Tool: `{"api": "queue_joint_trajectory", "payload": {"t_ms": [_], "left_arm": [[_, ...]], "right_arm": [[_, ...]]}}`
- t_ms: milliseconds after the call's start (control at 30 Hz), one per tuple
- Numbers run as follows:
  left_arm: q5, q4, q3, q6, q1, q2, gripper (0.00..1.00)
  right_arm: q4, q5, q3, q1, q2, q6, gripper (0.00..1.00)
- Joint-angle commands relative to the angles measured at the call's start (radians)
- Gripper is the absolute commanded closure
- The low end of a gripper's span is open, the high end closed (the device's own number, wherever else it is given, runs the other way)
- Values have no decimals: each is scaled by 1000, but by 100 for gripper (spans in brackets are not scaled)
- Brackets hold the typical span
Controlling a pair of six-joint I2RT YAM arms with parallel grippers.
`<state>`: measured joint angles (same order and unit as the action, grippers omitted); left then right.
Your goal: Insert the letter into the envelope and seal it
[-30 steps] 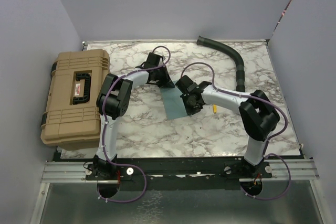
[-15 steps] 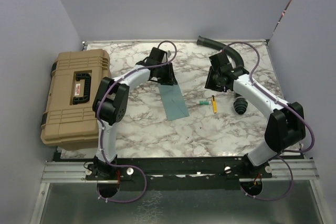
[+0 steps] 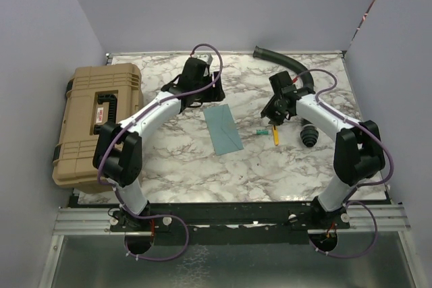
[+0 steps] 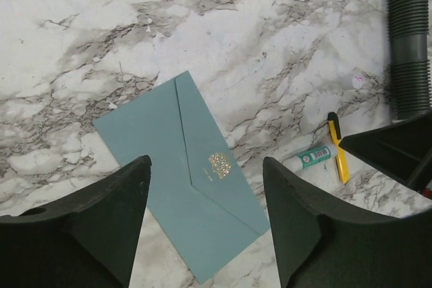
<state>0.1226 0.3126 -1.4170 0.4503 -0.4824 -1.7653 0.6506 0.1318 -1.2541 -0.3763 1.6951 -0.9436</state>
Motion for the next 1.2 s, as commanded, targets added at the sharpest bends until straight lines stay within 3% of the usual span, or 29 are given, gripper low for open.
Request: {"api": "queue_joint_trajectory", "payload": {"t_ms": [0, 200, 467, 800, 900, 1033, 1167], "left_arm": [[-115, -114, 100, -6, -27, 122, 29], [-115, -253, 252, -8, -30, 248, 22], [-143, -275, 358, -6, -30, 350, 18], [-128, -309, 374, 1, -30, 351, 15], [-79, -310, 359, -8, -30, 336, 13], [-27, -337, 370, -18, -31, 338, 1], [45, -354, 367, -17, -30, 312, 1]], "right_arm": [[-17, -70, 67, 3, 24, -175, 59], [35, -21, 77, 2, 56, -279, 59], [71, 40, 73, 4, 106, -420, 58], [63, 46, 75, 4, 153, -450, 61], [26, 33, 84, 5, 168, -435, 69], [-12, 22, 94, 4, 176, -390, 81], [-82, 65, 98, 2, 108, -257, 93]]}}
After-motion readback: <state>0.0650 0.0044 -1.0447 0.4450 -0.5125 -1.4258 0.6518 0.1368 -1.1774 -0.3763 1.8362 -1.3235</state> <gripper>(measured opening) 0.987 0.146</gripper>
